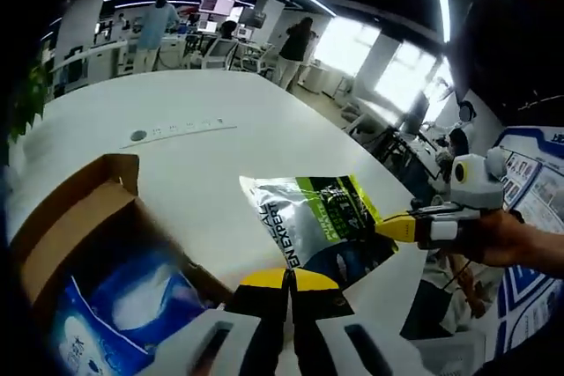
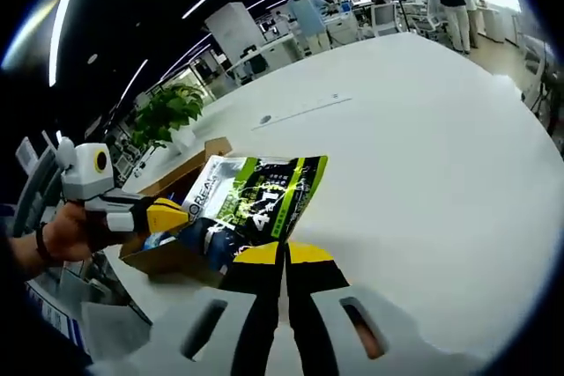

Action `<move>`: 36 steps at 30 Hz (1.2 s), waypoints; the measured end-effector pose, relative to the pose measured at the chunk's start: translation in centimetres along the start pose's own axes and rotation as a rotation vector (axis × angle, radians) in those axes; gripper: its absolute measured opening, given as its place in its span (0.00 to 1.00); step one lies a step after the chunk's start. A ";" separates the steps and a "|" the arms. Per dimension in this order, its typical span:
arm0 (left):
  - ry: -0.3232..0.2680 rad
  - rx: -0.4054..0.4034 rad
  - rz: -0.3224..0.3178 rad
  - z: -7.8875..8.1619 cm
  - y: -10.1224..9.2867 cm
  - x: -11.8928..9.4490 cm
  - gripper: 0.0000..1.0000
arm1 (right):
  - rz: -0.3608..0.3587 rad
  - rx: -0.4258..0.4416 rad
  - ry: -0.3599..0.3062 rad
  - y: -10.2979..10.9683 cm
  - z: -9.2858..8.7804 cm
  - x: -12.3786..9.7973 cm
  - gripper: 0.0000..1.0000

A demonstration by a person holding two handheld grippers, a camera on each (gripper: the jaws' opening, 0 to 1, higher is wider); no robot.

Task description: Operate the shoe box by opening the lid, removing the specified soft item, and placing it in the target area until the item is outside and the box remains undamaged.

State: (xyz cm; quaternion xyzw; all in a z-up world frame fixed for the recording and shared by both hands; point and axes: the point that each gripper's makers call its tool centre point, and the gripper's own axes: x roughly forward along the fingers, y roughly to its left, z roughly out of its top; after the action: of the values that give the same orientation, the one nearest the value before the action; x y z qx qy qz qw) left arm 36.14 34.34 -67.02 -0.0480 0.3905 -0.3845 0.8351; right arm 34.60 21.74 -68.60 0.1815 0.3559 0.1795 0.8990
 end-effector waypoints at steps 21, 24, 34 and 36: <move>0.036 -0.039 0.026 -0.9 -1.7 5.4 0.00 | -0.008 -0.004 0.075 -5.7 0.1 1.2 0.00; 0.052 -0.023 0.037 -1.3 -1.5 6.5 0.00 | -0.006 -0.011 0.090 -6.5 0.0 1.5 0.00; 0.117 0.012 0.056 -2.9 -1.6 8.8 0.00 | -0.013 0.008 0.133 -8.7 -1.5 2.6 0.00; 0.128 0.008 0.056 -3.5 -1.3 9.4 0.01 | -0.014 0.013 0.140 -9.1 -1.8 2.8 0.00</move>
State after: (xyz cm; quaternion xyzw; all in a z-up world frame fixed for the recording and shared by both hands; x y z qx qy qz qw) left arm 36.72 27.81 -74.71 -0.0092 0.4428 -0.3646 0.8191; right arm 36.95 15.44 -75.55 0.1718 0.4202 0.1833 0.8720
